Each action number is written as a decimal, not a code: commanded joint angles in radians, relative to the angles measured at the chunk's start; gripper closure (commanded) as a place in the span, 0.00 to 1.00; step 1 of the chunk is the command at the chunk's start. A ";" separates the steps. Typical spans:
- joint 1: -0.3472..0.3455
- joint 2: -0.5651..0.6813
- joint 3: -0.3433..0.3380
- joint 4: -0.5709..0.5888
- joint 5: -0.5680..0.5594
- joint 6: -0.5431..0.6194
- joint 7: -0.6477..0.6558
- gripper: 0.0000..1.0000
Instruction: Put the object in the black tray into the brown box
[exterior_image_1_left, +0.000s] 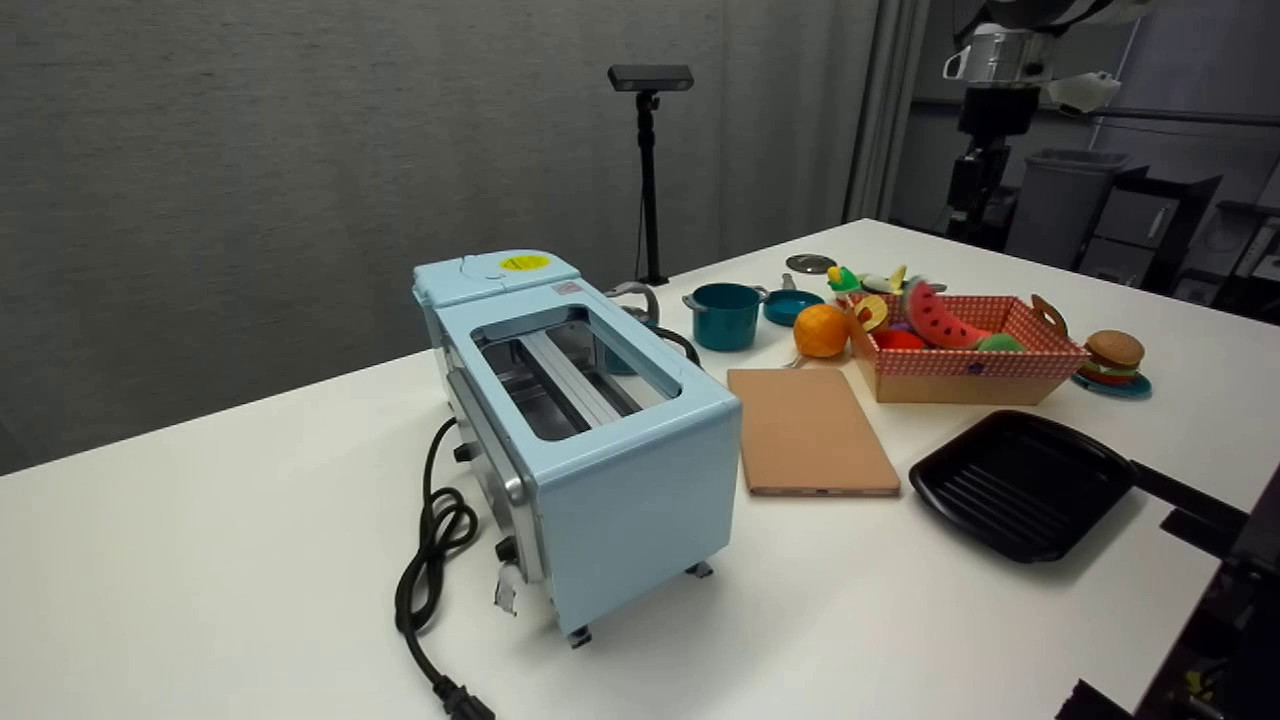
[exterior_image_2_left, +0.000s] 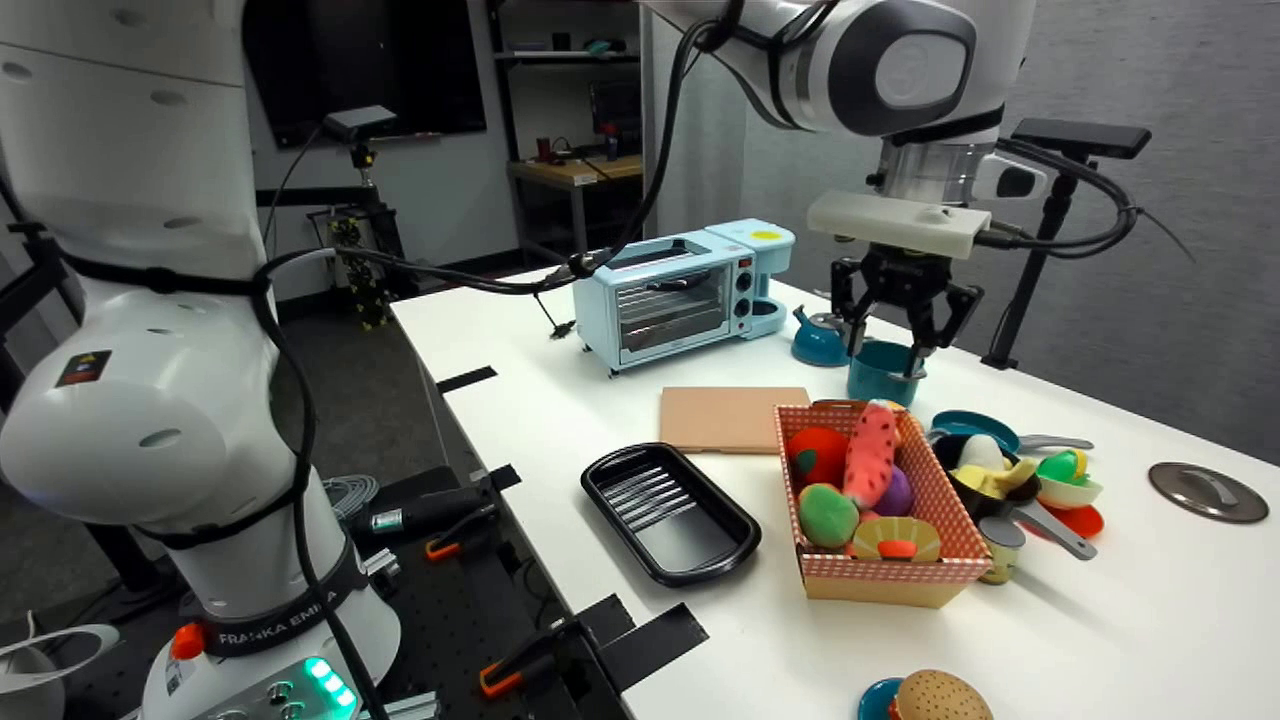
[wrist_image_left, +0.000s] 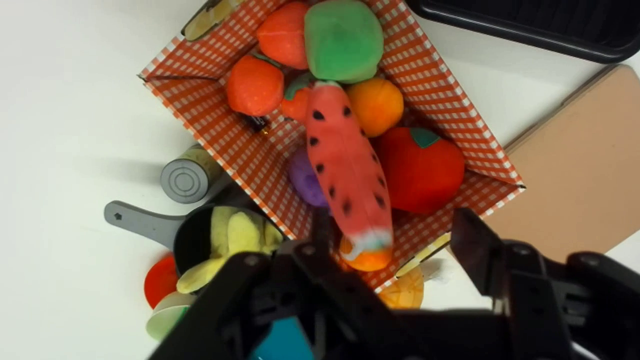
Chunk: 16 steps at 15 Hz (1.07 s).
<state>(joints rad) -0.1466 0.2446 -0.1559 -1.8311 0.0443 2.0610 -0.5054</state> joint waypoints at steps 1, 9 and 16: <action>-0.037 0.047 0.028 0.064 0.015 -0.060 -0.015 0.04; -0.051 0.033 0.044 0.029 0.003 -0.083 -0.043 0.00; -0.051 0.033 0.046 0.029 0.004 -0.083 -0.044 0.00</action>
<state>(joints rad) -0.1838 0.2771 -0.1251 -1.8041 0.0525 1.9808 -0.5523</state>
